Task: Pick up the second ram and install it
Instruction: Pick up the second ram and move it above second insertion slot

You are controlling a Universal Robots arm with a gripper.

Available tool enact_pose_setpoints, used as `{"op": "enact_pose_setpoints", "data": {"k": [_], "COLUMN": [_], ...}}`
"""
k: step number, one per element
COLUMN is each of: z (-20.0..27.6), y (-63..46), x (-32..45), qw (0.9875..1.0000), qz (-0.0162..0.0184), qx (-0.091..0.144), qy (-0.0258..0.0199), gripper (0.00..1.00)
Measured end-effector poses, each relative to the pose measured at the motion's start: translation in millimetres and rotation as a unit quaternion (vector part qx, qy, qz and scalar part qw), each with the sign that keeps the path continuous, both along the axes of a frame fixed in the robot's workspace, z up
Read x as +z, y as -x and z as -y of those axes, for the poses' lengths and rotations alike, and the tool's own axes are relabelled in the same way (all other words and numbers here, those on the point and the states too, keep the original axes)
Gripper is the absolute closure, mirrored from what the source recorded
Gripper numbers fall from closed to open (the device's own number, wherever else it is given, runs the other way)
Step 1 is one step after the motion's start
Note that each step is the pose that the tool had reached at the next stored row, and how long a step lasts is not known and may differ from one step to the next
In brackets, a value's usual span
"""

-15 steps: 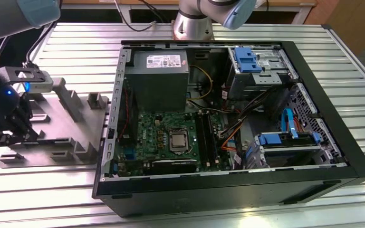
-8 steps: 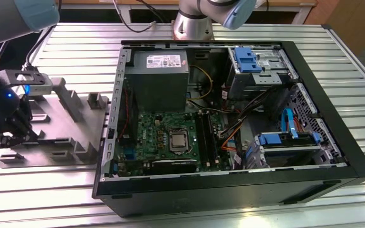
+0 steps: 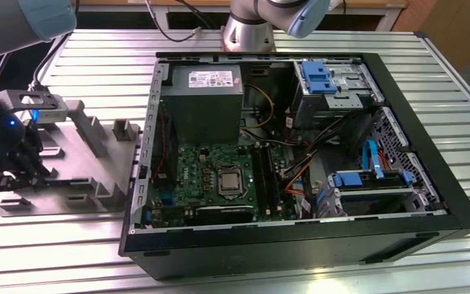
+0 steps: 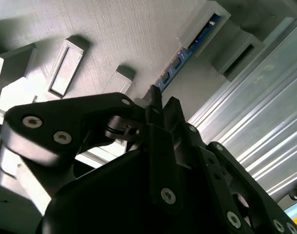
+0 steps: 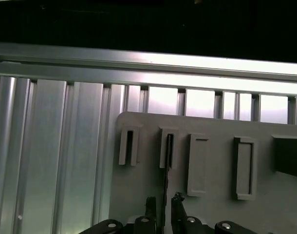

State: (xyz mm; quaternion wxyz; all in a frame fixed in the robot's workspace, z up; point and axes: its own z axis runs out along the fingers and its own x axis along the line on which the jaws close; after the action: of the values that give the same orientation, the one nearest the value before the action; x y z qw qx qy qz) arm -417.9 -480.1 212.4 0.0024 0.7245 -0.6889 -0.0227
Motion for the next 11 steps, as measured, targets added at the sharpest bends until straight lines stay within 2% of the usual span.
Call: {"op": "enact_pose_setpoints", "data": {"k": [1,2,11], "z": [0.0,0.0,-1.9], "y": [0.0,0.0,2.3], "x": [0.0,0.0,-11.5], "qw": [1.0,1.0,1.0], "qz": [0.0,0.0,0.0022], "qx": [0.0,0.0,0.0], "qy": [-0.0002,-0.0003,-0.0002], "gripper": [0.77,0.7,0.7]}}
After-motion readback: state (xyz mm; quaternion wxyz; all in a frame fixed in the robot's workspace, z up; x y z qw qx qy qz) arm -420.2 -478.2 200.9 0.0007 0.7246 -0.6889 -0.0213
